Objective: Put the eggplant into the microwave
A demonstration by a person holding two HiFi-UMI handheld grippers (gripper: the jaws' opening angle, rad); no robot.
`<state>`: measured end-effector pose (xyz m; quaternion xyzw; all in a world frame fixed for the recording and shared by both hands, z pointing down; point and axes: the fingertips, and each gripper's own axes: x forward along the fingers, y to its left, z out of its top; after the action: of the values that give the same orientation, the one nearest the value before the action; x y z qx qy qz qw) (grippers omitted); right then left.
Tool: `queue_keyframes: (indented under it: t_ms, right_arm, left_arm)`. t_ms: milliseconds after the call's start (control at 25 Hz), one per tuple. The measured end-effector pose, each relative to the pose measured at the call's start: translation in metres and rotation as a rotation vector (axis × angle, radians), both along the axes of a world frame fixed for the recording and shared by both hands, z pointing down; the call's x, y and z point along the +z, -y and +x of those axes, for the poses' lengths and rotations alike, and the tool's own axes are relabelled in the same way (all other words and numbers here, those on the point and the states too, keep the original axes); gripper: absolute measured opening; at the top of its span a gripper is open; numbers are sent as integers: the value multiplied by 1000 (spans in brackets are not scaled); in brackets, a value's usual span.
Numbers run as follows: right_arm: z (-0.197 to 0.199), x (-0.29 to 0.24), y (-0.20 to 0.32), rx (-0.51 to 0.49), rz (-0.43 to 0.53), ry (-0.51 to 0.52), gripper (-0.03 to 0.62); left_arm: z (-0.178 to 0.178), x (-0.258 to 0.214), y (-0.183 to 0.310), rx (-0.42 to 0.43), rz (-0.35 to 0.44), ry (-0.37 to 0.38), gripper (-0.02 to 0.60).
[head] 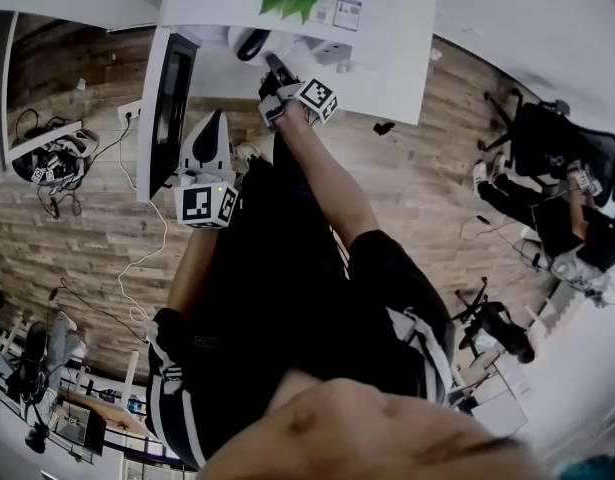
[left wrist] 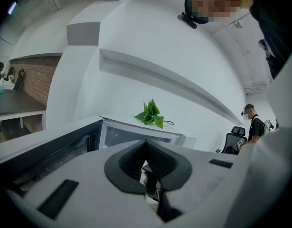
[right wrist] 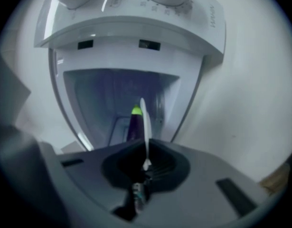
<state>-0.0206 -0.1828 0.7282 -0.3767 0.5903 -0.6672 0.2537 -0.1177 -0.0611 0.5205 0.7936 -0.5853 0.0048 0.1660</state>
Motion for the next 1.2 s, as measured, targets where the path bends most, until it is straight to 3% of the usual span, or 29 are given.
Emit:
queue_keyframes:
  t_ms: [240, 1200]
  right_arm:
    - [0, 9, 6, 18, -41, -5, 40]
    - [-3, 21, 26, 71, -54, 15, 40]
  left_arm:
    - [-1, 2, 3, 10, -6, -1, 32]
    - [-11, 2, 11, 13, -11, -1, 32]
